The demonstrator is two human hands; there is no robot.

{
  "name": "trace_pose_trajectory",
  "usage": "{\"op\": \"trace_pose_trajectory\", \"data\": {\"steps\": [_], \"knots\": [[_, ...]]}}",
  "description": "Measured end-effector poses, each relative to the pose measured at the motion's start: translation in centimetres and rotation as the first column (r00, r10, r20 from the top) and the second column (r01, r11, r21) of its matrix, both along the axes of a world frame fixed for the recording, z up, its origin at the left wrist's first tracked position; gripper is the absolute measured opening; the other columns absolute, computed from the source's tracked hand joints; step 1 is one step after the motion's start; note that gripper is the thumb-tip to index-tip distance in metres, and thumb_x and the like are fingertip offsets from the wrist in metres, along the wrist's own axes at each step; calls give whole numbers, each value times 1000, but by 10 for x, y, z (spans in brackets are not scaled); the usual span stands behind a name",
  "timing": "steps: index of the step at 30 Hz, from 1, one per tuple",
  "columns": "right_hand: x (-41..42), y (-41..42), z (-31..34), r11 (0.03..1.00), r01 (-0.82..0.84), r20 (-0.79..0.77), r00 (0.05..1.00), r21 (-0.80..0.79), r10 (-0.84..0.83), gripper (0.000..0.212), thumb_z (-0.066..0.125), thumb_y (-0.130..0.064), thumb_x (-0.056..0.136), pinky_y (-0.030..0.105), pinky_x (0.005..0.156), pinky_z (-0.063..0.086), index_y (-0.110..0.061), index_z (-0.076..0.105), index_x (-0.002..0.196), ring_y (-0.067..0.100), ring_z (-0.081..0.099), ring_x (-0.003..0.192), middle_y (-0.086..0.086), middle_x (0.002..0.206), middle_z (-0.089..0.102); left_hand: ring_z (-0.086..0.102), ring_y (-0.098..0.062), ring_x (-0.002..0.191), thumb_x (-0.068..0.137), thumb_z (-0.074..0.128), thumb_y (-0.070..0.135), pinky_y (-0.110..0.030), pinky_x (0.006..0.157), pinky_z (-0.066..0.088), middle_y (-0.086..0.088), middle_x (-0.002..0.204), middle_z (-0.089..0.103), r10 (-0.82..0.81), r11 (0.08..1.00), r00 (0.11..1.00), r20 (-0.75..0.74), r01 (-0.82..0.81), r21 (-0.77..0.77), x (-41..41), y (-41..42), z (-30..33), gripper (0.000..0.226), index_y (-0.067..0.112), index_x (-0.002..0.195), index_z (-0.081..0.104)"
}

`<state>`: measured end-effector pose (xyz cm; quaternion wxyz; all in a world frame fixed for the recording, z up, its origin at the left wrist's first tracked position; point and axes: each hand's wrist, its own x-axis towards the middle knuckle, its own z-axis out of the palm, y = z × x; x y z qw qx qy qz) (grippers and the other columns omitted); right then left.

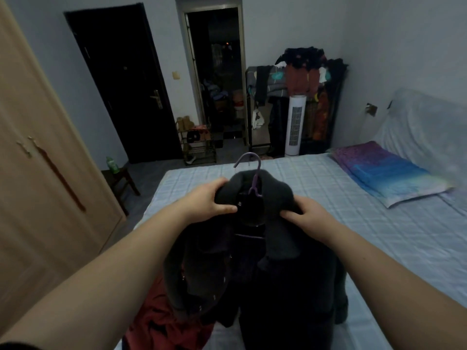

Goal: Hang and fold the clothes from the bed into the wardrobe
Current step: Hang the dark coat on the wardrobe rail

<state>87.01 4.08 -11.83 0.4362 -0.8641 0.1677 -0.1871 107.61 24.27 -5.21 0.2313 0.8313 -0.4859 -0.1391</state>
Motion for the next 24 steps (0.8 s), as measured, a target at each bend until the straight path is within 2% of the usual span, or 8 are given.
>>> {"op": "trace_pose_trajectory", "data": {"steps": [4, 8, 12, 15, 18, 20, 22, 24], "knots": [[-4, 4, 2, 1000, 12, 22, 1000, -24, -11, 51, 65, -26, 91, 36, 106, 44, -48, 41, 131, 8, 56, 115, -15, 128, 55, 63, -5, 93, 77, 77, 52, -39, 85, 55, 19, 98, 65, 107, 985, 993, 48, -100, -143, -3, 0, -8, 39, 46, 109, 55], [-9, 7, 14, 993, 115, 231, 967, -17, -108, 70, 62, -41, 88, 26, 100, 42, -62, 22, 141, 6, 49, 121, -15, 142, 40, 62, -3, 93, 73, 78, 55, -37, 84, 54, 23, 95, 66, 174, 956, 983, 59, -154, -248, -1, 7, -9, 41, 50, 107, 56], [-1, 12, 38, 984, -27, 44, 998, -174, 35, 82, 70, -31, 87, 22, 112, 29, -49, 20, 150, 2, 37, 136, -19, 149, 33, 60, -3, 98, 70, 78, 57, -36, 88, 52, 24, 102, 65, 158, 947, 983, 90, -125, -296, -6, 10, -1, 50, 50, 114, 56], [-6, 6, 53, 983, -182, -35, 983, 16, 183, 69, 64, -6, 90, 26, 113, 34, -55, 41, 132, -10, 49, 122, -29, 137, 47, 57, -7, 102, 73, 78, 53, -35, 89, 49, 23, 104, 61, 204, 931, 969, 142, -147, -335, -9, 16, 6, 53, 49, 120, 55], [-17, -2, 58, 887, -321, 34, 944, 333, 329, 69, 49, 9, 81, 34, 110, 41, -32, 56, 135, 8, 55, 128, -7, 139, 59, 58, -9, 100, 76, 78, 49, -37, 88, 50, 23, 103, 60, 230, 924, 963, 141, -171, -342, -5, 25, 5, 51, 50, 122, 54], [-20, -1, 55, 934, -287, -38, 953, 214, 301, 66, 54, 5, 86, 33, 110, 42, -34, 52, 139, 7, 54, 128, -9, 139, 58, 58, -9, 100, 77, 77, 49, -38, 89, 50, 23, 104, 61, 226, 928, 964, 140, -169, -333, -6, 26, 5, 51, 50, 122, 54], [-16, 2, 47, 976, -216, -99, 971, 42, 219, 66, 67, -9, 87, 28, 105, 46, -51, 47, 134, 0, 56, 122, -17, 134, 56, 55, -7, 101, 76, 78, 48, -37, 91, 49, 24, 104, 59, 220, 928, 965, 143, -161, -335, -9, 24, 5, 52, 48, 123, 55], [-13, 8, 43, 984, -176, -103, 980, -40, 171, 74, 76, -14, 81, 12, 97, 44, -61, 40, 126, -8, 55, 113, -26, 128, 53, 53, -3, 103, 73, 79, 50, -35, 94, 48, 25, 105, 58, 183, 933, 973, 143, -126, -336, -15, 20, 6, 55, 47, 123, 57]]}}
